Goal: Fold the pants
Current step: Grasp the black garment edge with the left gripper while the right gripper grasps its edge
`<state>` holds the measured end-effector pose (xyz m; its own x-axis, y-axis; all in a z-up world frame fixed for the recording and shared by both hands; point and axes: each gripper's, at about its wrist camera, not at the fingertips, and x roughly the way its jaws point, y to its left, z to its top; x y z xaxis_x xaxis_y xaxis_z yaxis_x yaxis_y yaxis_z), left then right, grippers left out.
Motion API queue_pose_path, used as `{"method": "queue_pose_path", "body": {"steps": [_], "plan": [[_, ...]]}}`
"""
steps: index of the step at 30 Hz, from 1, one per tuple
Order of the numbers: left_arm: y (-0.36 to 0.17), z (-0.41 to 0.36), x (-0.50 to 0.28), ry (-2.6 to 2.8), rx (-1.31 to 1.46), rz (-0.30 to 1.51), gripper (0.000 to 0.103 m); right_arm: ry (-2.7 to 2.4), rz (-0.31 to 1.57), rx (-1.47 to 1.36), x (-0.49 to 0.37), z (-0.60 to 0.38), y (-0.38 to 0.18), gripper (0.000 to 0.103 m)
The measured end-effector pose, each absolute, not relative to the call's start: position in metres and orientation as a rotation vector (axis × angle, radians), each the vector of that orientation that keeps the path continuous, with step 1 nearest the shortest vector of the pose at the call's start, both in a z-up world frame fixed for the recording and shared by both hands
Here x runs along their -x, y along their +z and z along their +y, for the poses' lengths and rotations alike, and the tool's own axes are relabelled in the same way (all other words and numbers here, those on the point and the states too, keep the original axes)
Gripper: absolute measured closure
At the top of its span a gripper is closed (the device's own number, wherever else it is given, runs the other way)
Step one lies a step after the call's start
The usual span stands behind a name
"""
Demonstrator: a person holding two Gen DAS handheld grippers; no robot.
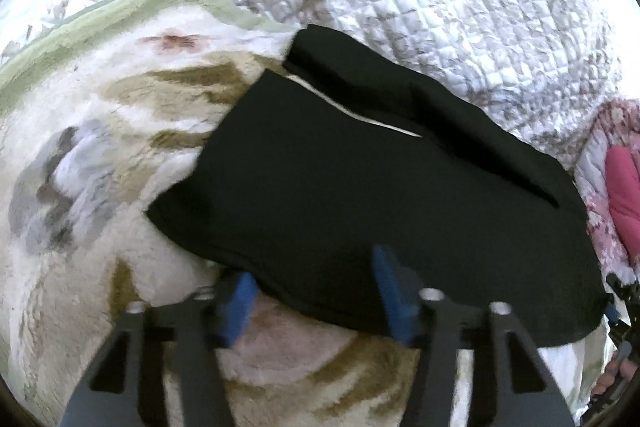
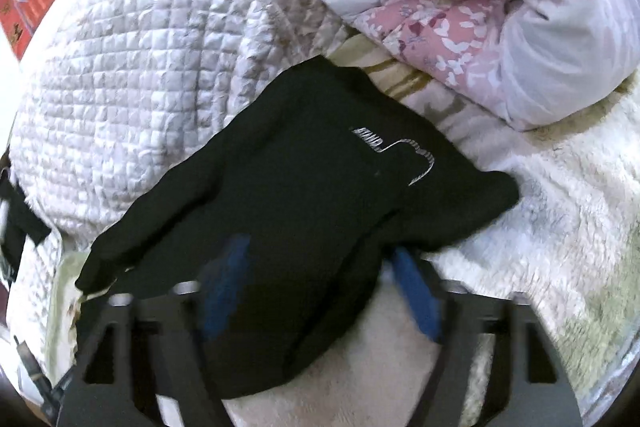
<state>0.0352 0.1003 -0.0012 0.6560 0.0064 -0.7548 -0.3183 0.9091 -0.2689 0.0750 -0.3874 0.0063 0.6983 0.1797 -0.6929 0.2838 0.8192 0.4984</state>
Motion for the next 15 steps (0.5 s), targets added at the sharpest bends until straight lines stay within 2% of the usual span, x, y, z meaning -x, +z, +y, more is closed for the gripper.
{"method": "queue_pose_path", "body": {"steps": [1,2,4,6,8,15], "plan": [[-0.002,0.103,-0.036,0.199,0.407,0.843,0.067,-0.081,0.82,-0.618,-0.076,-0.389,0.004,0.066],[-0.004,0.106,-0.038,0.203,0.414,0.847,0.071,-0.091,0.832,-0.62,-0.078,-0.391,0.001,0.075],[-0.006,0.109,-0.041,0.205,0.401,0.831,0.09,-0.097,0.85,-0.657,-0.082,-0.398,-0.006,0.079],[-0.007,0.112,-0.043,0.205,0.407,0.831,0.098,-0.091,0.846,-0.678,-0.083,-0.403,-0.006,0.09],[-0.003,0.114,-0.04,0.213,0.399,0.813,0.099,-0.088,0.835,-0.688,-0.081,-0.405,-0.002,0.098],[0.036,0.111,-0.005,0.203,0.384,0.732,0.099,-0.053,0.781,-0.679,-0.053,-0.408,0.031,0.099]]}}
